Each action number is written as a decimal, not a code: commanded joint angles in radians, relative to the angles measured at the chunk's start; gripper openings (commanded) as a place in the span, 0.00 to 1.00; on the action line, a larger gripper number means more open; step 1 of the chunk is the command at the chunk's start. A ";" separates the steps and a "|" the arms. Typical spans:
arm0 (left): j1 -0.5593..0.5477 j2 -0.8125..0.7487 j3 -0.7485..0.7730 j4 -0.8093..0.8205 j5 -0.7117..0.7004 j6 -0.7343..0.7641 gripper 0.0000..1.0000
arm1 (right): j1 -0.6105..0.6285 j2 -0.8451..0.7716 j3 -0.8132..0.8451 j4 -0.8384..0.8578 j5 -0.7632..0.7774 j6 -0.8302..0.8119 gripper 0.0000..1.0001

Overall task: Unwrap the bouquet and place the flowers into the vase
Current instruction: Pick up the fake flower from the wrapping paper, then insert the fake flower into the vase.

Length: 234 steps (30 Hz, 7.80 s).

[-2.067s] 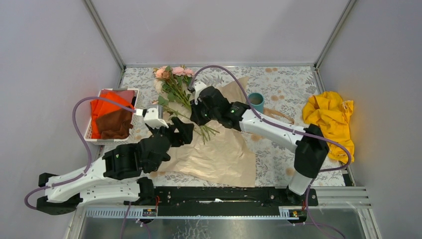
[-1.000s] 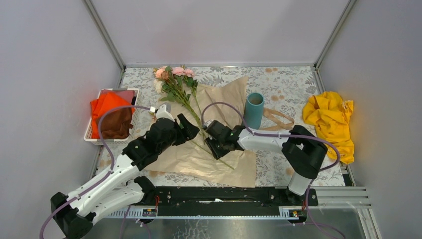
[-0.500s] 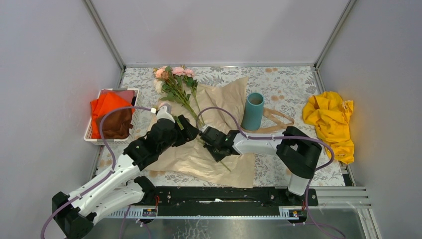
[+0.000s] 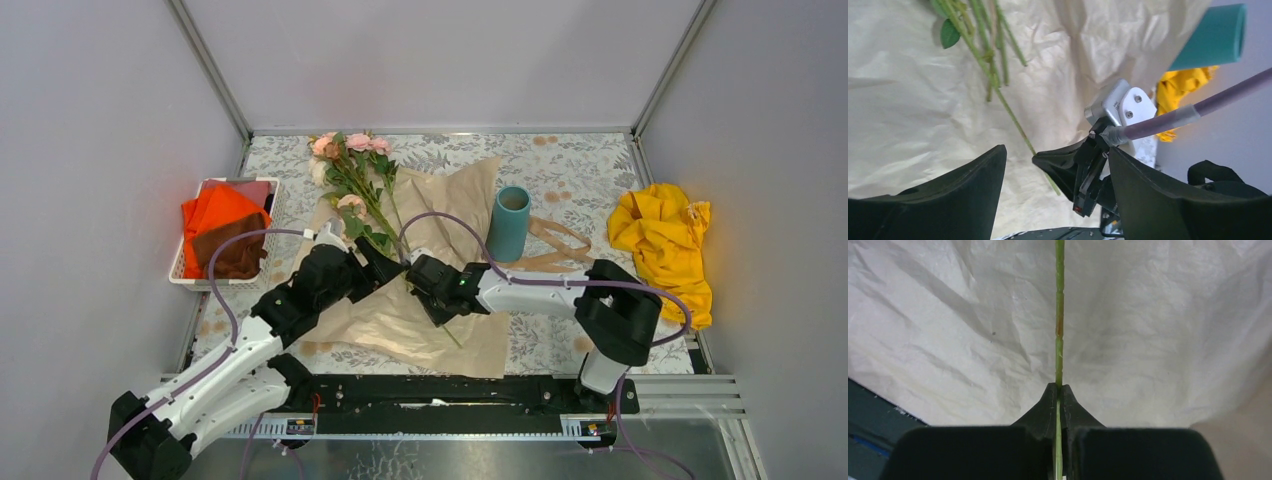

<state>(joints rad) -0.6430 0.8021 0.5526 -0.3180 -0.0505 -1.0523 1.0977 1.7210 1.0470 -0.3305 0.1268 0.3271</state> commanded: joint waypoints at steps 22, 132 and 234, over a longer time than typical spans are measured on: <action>0.086 -0.169 0.167 -0.172 -0.075 0.055 0.79 | 0.010 -0.124 0.003 0.100 -0.082 0.038 0.00; -0.097 -0.060 -0.238 0.473 0.207 0.236 0.12 | -0.204 0.166 0.676 0.050 -0.088 -0.031 0.00; -0.097 -0.230 -0.213 0.169 0.024 0.191 0.57 | -0.531 -0.417 0.369 0.787 0.398 -0.598 0.00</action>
<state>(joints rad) -0.7387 0.5793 0.3435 -0.1612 -0.0067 -0.8589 0.5873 1.3247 1.4082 0.4316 0.5629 -0.3405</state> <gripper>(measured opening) 0.568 0.063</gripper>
